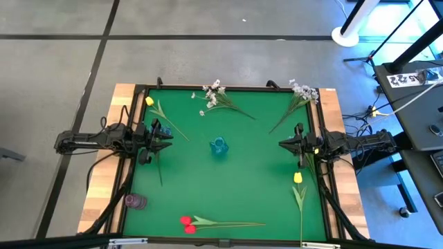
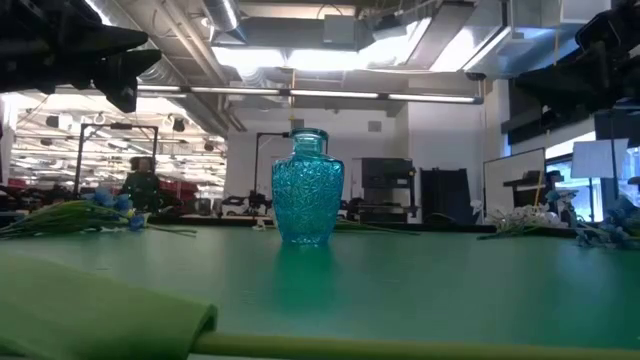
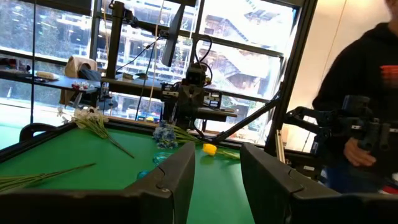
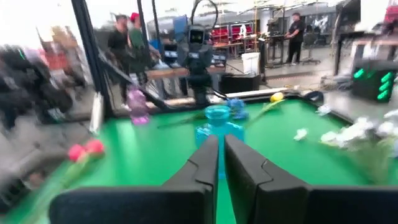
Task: Sort flowers into vase by color
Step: Put the bottom yellow tulip into the blue vase
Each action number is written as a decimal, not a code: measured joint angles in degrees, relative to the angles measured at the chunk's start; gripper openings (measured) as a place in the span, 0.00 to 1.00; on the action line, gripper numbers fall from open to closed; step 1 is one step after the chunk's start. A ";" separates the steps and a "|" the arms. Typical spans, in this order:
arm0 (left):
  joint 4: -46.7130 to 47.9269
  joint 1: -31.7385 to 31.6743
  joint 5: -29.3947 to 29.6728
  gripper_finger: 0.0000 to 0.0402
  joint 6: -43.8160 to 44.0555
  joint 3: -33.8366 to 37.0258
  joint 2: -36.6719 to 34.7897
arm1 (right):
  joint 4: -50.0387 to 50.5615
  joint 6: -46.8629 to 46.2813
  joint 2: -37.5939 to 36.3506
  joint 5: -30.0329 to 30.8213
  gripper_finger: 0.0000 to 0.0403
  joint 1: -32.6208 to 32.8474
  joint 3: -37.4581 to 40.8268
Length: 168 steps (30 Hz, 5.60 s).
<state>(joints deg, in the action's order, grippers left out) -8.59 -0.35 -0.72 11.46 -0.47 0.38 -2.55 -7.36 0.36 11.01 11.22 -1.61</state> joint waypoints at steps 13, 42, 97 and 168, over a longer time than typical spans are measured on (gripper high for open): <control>0.00 -0.01 -0.02 0.31 0.00 0.00 0.01 | 1.61 -14.85 18.48 -1.51 0.07 0.04 -8.93; 0.01 0.00 0.00 0.31 0.00 0.00 0.00 | 64.17 -95.98 81.48 -27.22 0.47 21.88 -52.63; -0.01 0.00 0.18 0.31 0.00 0.00 0.02 | 39.06 1.69 76.32 -2.70 0.01 -12.49 -93.55; -0.03 -0.01 0.37 0.31 0.00 0.00 0.02 | 11.99 13.57 82.75 -7.67 0.01 -11.85 -81.90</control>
<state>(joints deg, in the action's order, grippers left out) -8.61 -0.36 -0.34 11.46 -0.47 0.40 9.44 6.21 83.11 3.34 -0.62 -83.50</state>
